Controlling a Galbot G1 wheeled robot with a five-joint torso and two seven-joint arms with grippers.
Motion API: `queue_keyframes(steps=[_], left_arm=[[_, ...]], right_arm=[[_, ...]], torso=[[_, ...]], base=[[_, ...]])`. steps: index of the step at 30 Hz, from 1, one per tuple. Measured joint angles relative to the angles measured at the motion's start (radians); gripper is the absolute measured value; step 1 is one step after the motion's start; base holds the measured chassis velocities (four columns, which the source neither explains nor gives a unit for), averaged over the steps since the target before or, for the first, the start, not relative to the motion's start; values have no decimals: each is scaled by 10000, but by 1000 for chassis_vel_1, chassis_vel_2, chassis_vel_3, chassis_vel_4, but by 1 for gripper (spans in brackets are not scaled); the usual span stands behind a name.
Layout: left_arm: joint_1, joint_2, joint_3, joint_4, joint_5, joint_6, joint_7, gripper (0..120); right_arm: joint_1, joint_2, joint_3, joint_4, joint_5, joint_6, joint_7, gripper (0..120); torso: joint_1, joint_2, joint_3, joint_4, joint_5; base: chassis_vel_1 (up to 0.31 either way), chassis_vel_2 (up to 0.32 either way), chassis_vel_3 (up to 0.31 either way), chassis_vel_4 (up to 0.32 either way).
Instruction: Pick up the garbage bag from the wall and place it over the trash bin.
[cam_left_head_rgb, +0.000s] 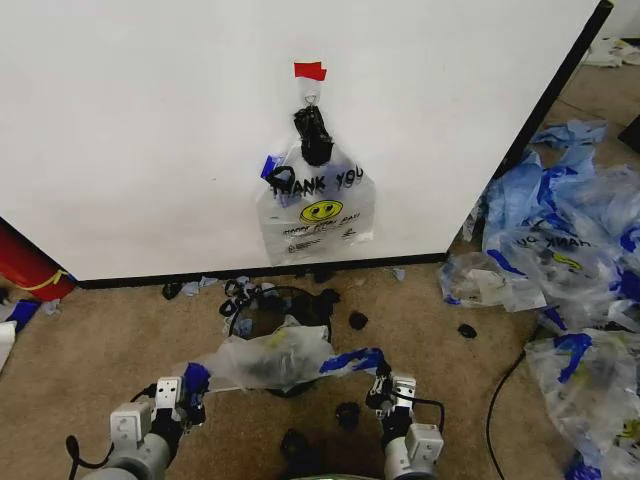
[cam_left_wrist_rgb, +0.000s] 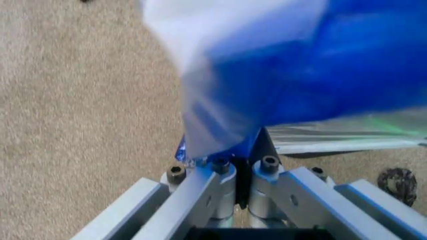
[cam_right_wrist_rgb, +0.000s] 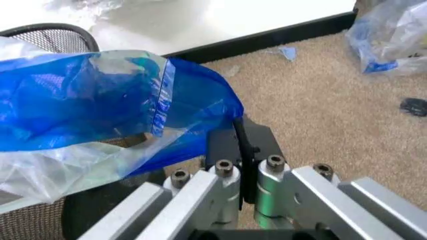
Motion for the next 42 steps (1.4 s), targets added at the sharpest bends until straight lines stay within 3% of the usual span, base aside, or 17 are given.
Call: queue_keyframes(steps=[12,20,42], left_arm=[[-1384,689,194,-297,-387,102,190,0],[-1501,1058,13,-598,-557,125,232,0],[-1910,998,-341,-988,-757,116,375,0]], right_arm=[[-280,-26,16,90,-389,52,-14,0],[-273,47,35,191,-442,52,-16,0],[-193,-104,331,517,-637,50,-35,0]], torso=[[0,0,0,0,1],[0,0,0,0,0],[0,0,0,0,1]], base=[[0,0,0,0],[0,0,0,0],[0,0,0,0]])
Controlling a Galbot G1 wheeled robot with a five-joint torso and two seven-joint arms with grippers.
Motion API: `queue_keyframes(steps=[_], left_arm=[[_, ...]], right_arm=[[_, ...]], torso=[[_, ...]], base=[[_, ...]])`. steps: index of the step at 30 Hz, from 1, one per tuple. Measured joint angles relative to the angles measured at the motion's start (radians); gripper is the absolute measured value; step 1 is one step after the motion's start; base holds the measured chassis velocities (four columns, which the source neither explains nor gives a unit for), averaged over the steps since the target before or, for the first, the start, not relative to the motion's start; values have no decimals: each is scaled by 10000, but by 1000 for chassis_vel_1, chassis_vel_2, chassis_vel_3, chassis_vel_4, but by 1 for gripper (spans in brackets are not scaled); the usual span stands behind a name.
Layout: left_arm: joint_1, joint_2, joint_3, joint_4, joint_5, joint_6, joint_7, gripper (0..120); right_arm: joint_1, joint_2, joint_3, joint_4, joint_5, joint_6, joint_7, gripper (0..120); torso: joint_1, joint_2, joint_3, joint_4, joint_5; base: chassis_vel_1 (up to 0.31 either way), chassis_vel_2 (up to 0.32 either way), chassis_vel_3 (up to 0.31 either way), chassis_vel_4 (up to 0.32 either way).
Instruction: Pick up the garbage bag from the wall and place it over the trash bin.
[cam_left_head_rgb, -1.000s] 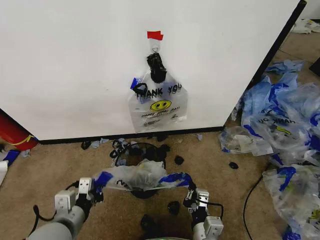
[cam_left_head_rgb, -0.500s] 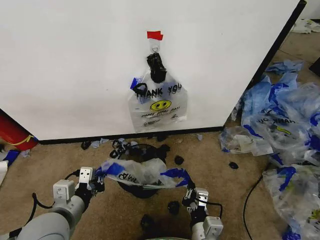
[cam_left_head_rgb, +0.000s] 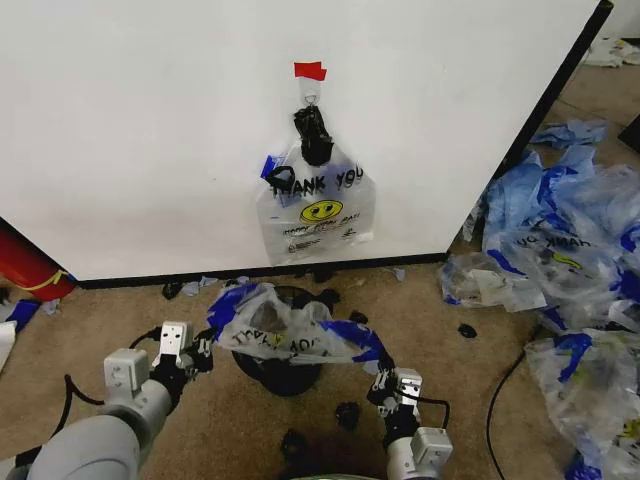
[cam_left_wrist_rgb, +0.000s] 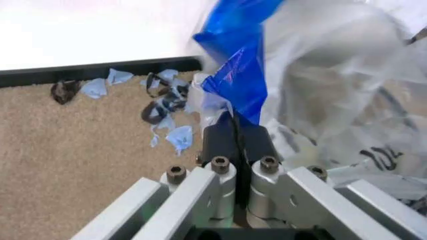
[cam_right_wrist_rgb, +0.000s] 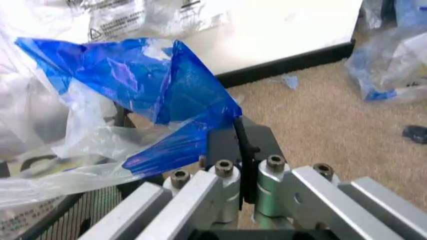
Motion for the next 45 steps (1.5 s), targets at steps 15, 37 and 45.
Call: queue_keyframes(steps=[15,37,45], left_arm=[[208,-1169,92,326,290,-45,207,0],[819,-1055,430,148,223,26,-181,0],[1216,-1089,412,69,230,99,-282,0]], right_arm=[[173,-412,105,-128,-129,-76,26,0],[-312,-392,-74,-519,-467,-56,-29,0],[-450,-517,-146,-544,-546,-103,-37,0]], torso=[[0,0,0,1,0],[0,0,-1,1,0],[0,0,0,0,0]], base=[[0,0,0,0],[0,0,0,0],[0,0,0,0]])
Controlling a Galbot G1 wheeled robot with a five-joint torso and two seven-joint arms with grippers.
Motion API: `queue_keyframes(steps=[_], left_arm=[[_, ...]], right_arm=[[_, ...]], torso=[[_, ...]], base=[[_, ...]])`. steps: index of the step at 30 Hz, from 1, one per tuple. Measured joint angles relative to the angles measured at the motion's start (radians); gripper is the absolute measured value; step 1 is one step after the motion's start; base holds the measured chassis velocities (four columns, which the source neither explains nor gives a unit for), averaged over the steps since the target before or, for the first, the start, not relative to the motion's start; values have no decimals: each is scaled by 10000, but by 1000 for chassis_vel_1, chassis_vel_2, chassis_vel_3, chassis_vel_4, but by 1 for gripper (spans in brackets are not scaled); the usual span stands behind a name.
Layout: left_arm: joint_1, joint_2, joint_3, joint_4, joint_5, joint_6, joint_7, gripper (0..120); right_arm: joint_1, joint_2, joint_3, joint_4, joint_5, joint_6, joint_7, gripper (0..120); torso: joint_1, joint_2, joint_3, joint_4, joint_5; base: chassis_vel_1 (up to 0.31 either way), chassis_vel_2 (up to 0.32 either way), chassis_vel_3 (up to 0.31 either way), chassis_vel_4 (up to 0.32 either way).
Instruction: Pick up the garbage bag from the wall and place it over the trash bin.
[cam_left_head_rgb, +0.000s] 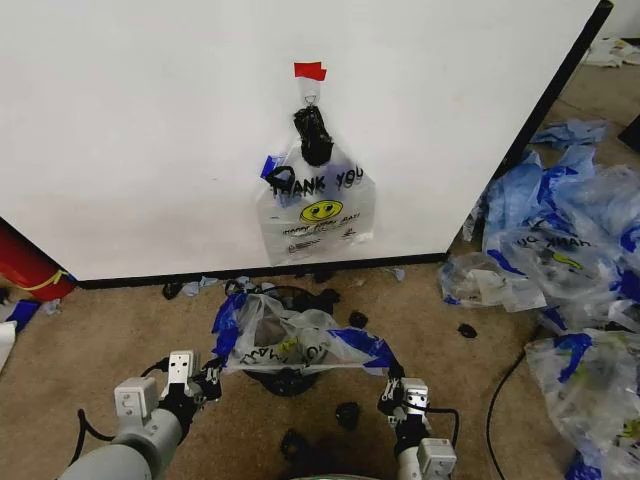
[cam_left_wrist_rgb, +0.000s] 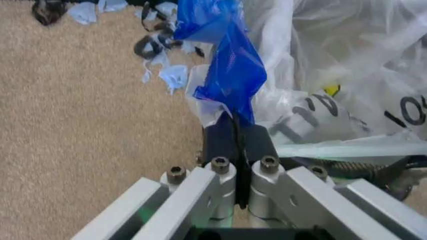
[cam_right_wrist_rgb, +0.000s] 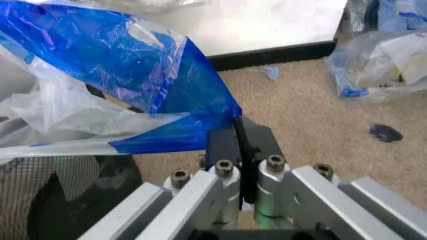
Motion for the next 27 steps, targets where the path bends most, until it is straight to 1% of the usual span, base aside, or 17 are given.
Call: queue_keyframes(steps=[12,15,27], left_arm=[[532,-273,38,340,328,15,39,0],[578,-420,127,571,478,7,98,0],[797,-663,173,1013,827,-59,260,0]], right_arm=[[-54,25,-86,-342,-94,-28,-68,0],[14,134,-96,-542,-101,-25,-79,0],[157,387,-126,-958,-130,-9,-118,0]], torso=[[0,0,0,0,0],[0,0,0,1,-1],[0,0,0,0,-1]], base=[[0,0,0,0],[0,0,0,0],[0,0,0,0]])
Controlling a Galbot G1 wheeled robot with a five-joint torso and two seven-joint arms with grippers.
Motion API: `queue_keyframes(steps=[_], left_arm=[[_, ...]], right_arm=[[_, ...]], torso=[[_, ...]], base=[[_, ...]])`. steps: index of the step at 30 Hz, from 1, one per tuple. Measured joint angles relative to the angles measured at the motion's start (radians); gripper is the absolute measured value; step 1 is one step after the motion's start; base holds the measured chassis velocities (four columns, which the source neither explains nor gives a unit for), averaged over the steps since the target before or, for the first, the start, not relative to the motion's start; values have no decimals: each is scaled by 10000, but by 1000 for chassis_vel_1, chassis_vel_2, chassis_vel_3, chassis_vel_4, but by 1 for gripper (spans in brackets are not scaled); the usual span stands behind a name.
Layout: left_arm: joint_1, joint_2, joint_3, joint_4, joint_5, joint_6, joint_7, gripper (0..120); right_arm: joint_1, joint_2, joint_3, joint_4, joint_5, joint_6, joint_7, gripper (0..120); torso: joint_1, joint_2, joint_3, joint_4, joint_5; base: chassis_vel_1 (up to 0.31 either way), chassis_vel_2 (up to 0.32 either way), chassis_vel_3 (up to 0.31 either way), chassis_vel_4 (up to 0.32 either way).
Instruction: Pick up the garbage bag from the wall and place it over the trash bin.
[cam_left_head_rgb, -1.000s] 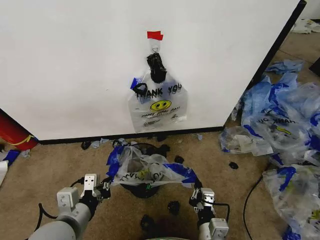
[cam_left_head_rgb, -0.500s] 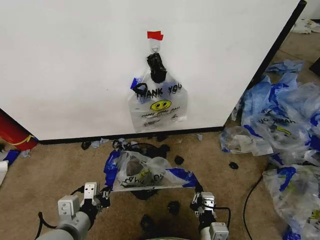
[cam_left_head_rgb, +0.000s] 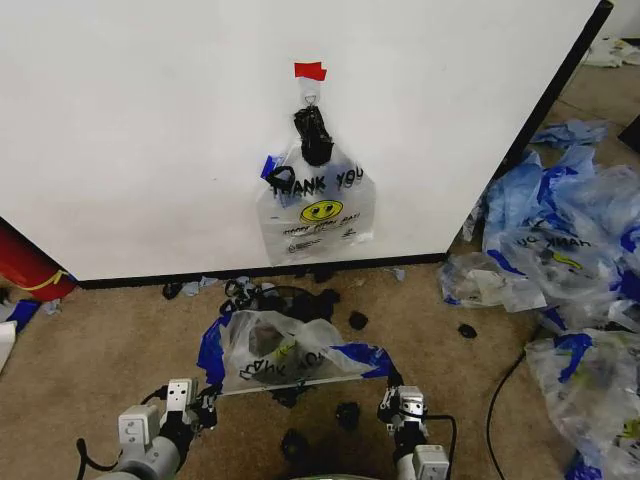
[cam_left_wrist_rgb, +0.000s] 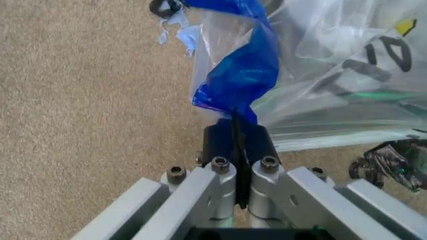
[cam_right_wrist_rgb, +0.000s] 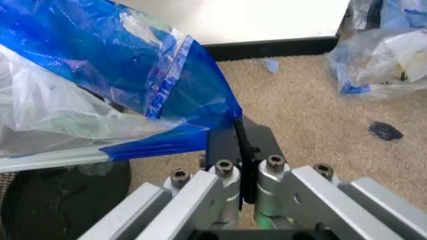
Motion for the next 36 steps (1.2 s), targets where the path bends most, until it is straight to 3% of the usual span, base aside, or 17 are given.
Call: queue_keyframes(steps=[16,31,36], left_arm=[[-220,-130,215,788,205,-135,234,0],[-162,-51,131,550,322,-146,215,0],[-133,-41,118,494,313,-99,160,21]], right_arm=[[258,485,55,-999,18,117,-323,0],[131,291,98,-643,-15,123,-299,0],[93,212,109,-571,-17,111,-290,21]], torso=[[0,0,0,0,0],[0,0,0,0,0],[0,0,0,0,1]], base=[[0,0,0,0],[0,0,0,0],[0,0,0,0]])
